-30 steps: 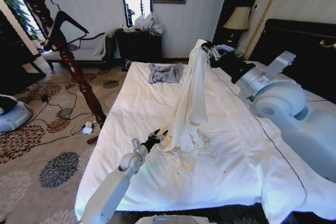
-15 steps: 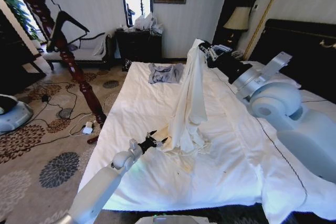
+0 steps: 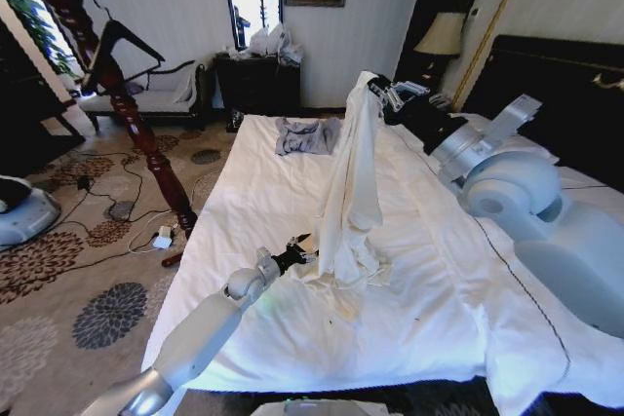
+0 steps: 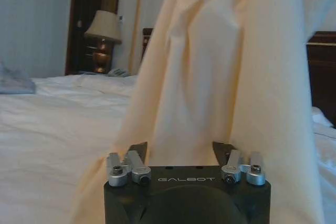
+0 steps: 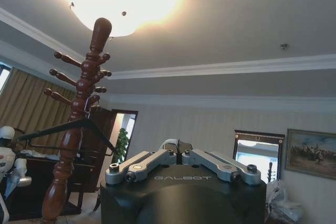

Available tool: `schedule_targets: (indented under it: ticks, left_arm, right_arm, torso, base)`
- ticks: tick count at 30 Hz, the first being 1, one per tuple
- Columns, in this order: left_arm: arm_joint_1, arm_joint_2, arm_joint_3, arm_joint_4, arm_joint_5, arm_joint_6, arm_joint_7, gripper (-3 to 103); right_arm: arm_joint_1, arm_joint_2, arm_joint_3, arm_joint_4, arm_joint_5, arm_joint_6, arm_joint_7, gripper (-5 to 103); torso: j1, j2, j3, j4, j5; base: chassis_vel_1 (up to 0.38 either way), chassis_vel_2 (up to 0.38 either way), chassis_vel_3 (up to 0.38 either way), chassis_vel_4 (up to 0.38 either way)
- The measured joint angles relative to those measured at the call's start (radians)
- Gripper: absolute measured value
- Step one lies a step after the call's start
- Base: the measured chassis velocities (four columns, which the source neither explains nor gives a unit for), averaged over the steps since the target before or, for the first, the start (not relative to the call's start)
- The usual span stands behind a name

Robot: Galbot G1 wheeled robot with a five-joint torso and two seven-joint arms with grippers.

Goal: Pick up the clothes from the bed and hang them on the clothes hanger.

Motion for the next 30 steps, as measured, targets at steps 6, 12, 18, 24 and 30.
schedule_targets:
  ticks: [6,12,18,24,30]
  left_arm:
    - [0.007,-0.035,-0.012,0.022,0.006,-0.024,0.020,48]
    - [0.034,-0.047,-0.066,0.021,0.008,-0.032,0.022,22]
    - [0.056,-0.047,-0.135,-0.020,-0.025,-0.031,-0.021,5]
    - [-0.008,0.033,-0.171,-0.084,-0.099,0.006,-0.087,0]
    - [-0.110,0.066,-0.214,-0.107,-0.157,0.045,-0.128,0]
  right_arm:
    - [-0.001,0.005,-0.001,0.003,0.000,0.000,0.002,0]
    - [-0.002,0.006,-0.001,0.008,0.000,0.001,0.003,0]
    - [-0.007,0.003,0.005,0.006,0.000,0.006,0.010,0]
    - [0.031,0.001,0.008,-0.018,0.025,0.017,0.022,0]
    - [0.062,-0.001,0.006,-0.033,0.039,0.021,0.026,0]
  torso:
    - [0.000,0.000,0.000,-0.0002,0.0001]
    - [0.000,0.000,0.000,0.0001,-0.0001]
    - [0.000,0.000,0.000,0.0002,-0.0002]
    - [0.000,0.000,0.000,0.0002,-0.0003]
    - [0.000,0.000,0.000,0.0000,-0.0003]
  base:
    - [0.000,0.000,0.000,0.000]
    - [0.000,0.000,0.000,0.000]
    - [0.000,0.000,0.000,0.000]
    - [0.000,0.000,0.000,0.000]
    - [0.000,0.000,0.000,0.000]
